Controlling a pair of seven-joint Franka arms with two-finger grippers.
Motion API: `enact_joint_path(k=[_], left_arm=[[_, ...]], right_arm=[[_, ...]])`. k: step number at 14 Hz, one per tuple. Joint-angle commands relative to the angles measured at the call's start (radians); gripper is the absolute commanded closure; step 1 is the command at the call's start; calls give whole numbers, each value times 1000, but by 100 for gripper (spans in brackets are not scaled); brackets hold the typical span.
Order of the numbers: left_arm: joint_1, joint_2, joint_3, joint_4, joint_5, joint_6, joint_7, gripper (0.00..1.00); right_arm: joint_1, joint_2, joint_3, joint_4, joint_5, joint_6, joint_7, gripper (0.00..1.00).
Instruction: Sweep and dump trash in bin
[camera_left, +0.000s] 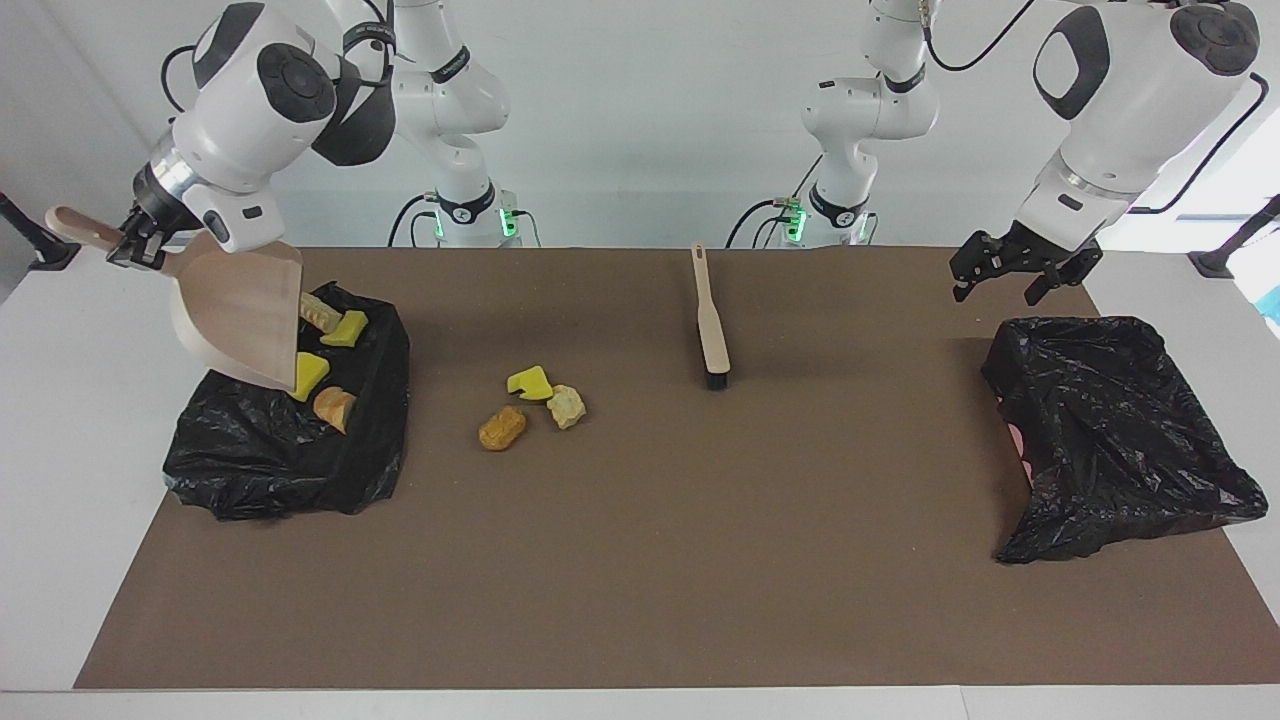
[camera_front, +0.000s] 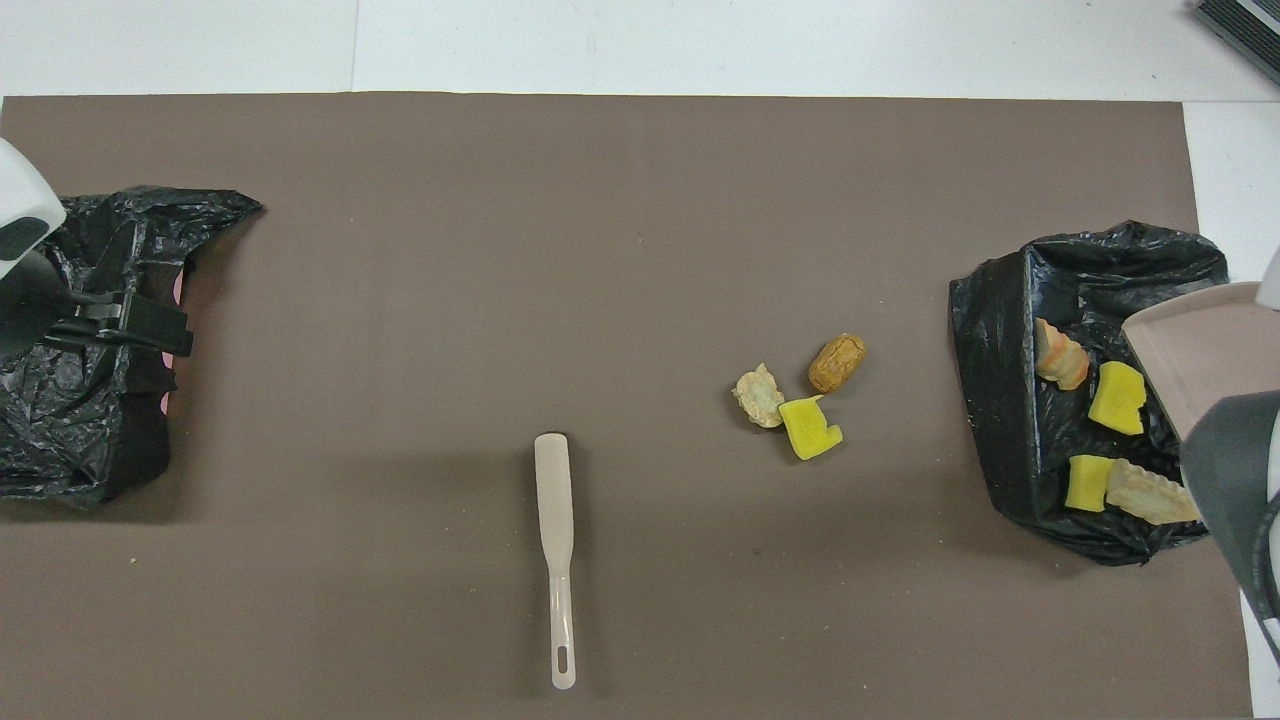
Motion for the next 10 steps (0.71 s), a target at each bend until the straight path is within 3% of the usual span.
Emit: enact_joint_path(k=[1,6,8,10], left_arm=[[6,-12,-3,1,18,-9,8,0],[6,-12,-3,1,18,-9,8,0],[6,-12,-3,1,18,-9,8,0],[6,-12,-3,1,18,-9,8,0]], right_arm=[[4,7,40,62,135,-121,215,100],[27,-2,82,56,508,-191,777,100],[113,10,93,55,574,-183,1092,100],[161,41,93,59,740,-119,1364,100]])
